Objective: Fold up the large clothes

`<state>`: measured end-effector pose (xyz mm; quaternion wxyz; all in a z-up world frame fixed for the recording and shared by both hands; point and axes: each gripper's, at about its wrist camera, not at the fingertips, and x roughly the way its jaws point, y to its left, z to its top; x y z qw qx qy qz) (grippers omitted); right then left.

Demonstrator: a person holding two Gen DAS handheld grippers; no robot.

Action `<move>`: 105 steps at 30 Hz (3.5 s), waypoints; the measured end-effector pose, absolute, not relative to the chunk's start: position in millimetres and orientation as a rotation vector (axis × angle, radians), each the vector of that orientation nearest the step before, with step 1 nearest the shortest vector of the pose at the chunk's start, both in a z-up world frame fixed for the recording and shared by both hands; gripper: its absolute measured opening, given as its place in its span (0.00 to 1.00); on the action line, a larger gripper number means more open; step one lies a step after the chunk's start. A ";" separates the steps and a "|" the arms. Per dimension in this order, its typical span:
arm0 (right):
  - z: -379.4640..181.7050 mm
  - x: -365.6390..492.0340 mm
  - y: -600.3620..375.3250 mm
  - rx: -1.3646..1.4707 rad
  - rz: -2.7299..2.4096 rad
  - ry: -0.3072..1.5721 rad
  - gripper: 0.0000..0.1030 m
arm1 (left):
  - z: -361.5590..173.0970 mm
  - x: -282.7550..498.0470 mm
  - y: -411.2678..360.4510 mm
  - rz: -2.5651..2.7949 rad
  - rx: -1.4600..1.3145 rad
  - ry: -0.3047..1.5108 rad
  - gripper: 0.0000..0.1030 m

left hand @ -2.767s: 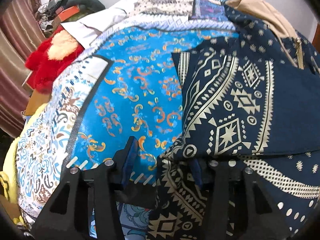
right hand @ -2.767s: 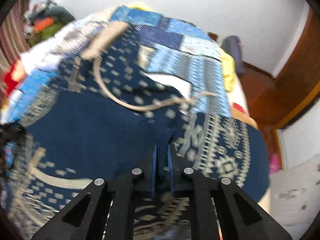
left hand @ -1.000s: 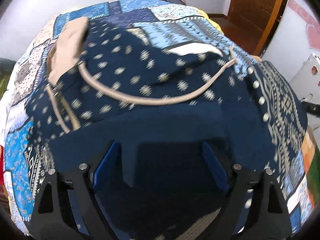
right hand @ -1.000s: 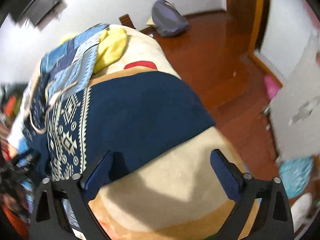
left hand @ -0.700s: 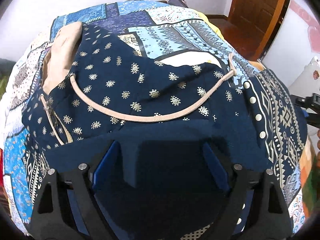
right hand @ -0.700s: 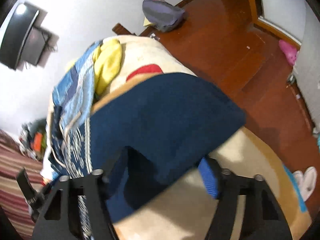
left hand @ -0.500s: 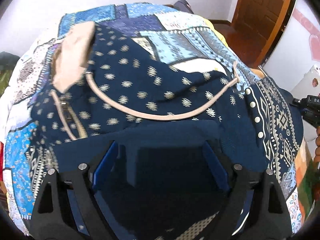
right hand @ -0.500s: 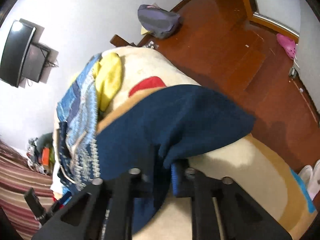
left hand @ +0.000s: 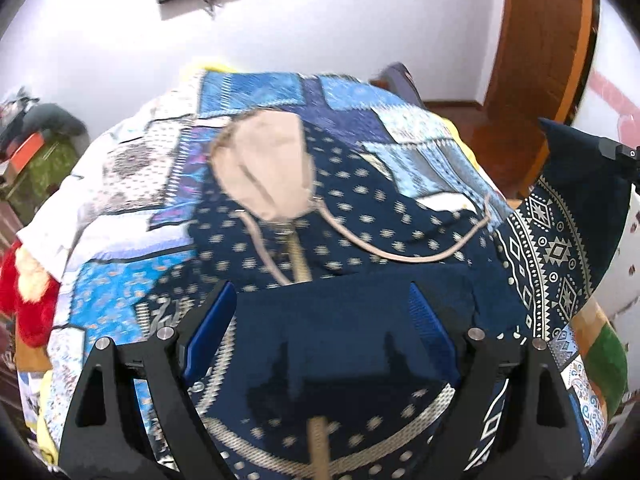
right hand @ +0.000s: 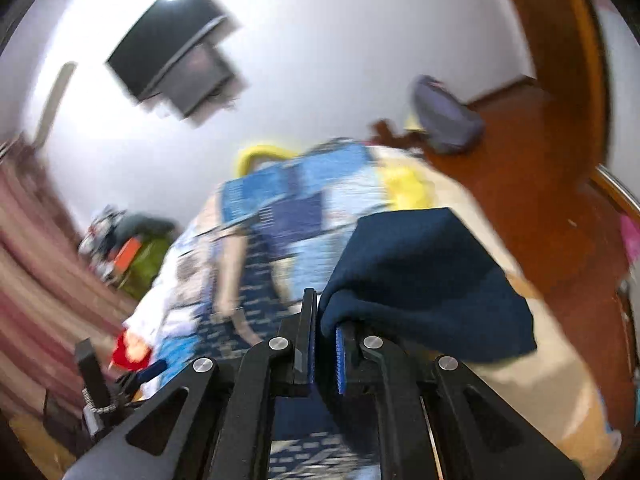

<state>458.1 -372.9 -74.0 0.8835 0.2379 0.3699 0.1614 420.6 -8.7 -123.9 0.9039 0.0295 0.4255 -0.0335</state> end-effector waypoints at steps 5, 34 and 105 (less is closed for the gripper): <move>-68.5 452.1 -273.9 0.417 0.490 0.821 0.05 | -116.4 393.0 35.1 -0.028 0.018 0.867 0.85; -148.9 374.8 -249.7 0.115 0.374 1.120 0.06 | -140.9 386.4 -12.2 -0.165 0.064 0.991 0.85; -221.9 442.5 -255.5 -0.325 0.104 1.097 0.06 | -275.8 369.2 185.6 0.143 -0.275 1.103 0.44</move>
